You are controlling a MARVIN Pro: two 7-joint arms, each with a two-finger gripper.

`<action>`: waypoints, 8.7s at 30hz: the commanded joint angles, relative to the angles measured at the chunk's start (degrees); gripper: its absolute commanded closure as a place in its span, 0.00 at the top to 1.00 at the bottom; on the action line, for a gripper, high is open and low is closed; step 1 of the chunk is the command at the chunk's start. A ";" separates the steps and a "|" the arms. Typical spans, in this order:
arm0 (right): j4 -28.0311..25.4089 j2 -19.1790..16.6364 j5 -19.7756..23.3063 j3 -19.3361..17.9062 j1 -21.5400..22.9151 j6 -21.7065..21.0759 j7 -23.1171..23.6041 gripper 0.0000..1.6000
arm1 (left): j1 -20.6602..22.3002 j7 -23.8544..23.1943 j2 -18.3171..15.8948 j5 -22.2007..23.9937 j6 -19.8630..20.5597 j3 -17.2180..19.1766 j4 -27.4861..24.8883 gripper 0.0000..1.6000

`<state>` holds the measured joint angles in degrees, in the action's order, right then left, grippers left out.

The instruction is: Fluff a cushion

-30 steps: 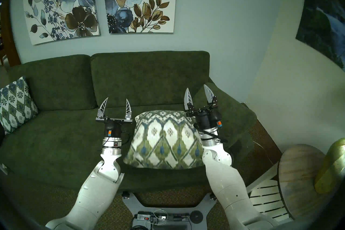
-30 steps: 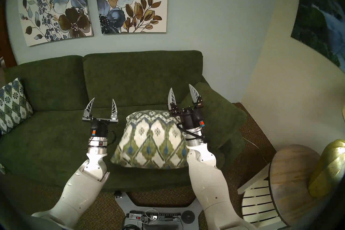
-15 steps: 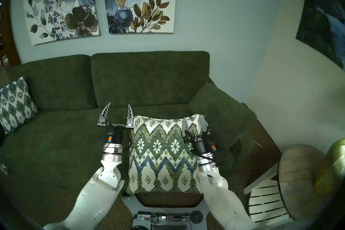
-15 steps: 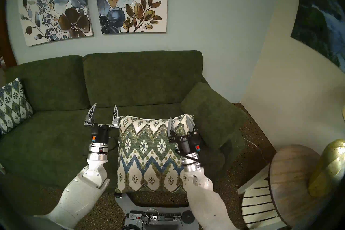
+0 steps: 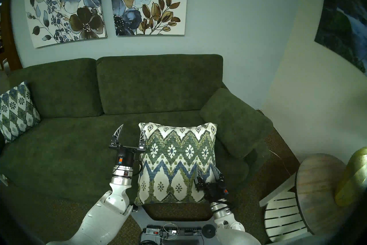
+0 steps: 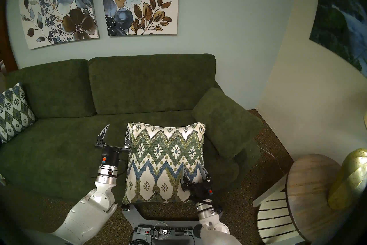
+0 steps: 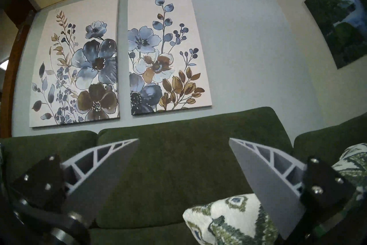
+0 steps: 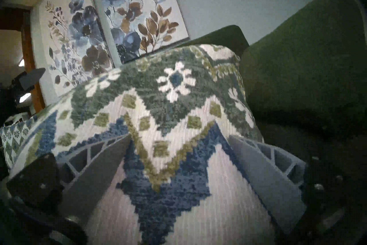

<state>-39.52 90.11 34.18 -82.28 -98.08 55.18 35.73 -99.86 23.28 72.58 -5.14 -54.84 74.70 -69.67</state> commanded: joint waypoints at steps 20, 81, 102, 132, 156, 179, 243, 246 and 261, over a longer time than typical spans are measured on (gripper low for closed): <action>2.07 1.80 -0.75 -0.13 8.91 -0.18 -0.57 1.00 | -8.25 -8.92 0.11 3.94 -0.16 -13.64 -2.71 1.00; 7.91 1.02 -2.04 9.00 10.58 -0.83 -0.66 1.00 | 5.03 -16.80 3.32 9.15 -0.16 -11.37 24.84 1.00; 13.41 1.80 -2.34 7.59 12.92 -0.18 -3.20 1.00 | 7.43 -18.61 2.82 6.46 -0.16 -11.97 12.77 1.00; 15.80 2.51 -3.42 10.63 16.41 -0.18 -4.66 1.00 | 7.50 -15.54 -5.05 -0.55 -0.16 -5.43 -1.30 1.00; 12.32 1.51 -2.80 11.35 13.55 -0.18 -4.18 1.00 | 15.39 -14.48 3.15 -3.83 5.93 -8.84 24.57 1.00; 9.18 0.23 -3.10 13.24 10.69 -0.18 -2.69 1.00 | 11.76 -8.97 8.23 -4.33 3.16 -11.46 38.22 1.00; -30.31 -10.41 2.83 -7.11 14.20 -0.18 0.62 1.00 | 19.93 4.16 -1.00 -6.85 -0.16 -1.22 3.31 1.00; -31.16 -10.73 3.37 -8.72 13.56 -0.18 0.35 1.00 | 18.40 4.63 -1.76 -6.96 -0.16 -0.77 1.98 1.00; -38.97 -9.35 7.18 -18.12 8.09 -0.18 -0.59 1.00 | 7.51 9.07 -6.79 -7.36 -0.16 4.13 -8.98 1.00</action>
<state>-74.16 79.98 40.18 -97.24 -87.50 55.03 34.92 -87.57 30.66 68.23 -12.53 -54.91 76.83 -73.02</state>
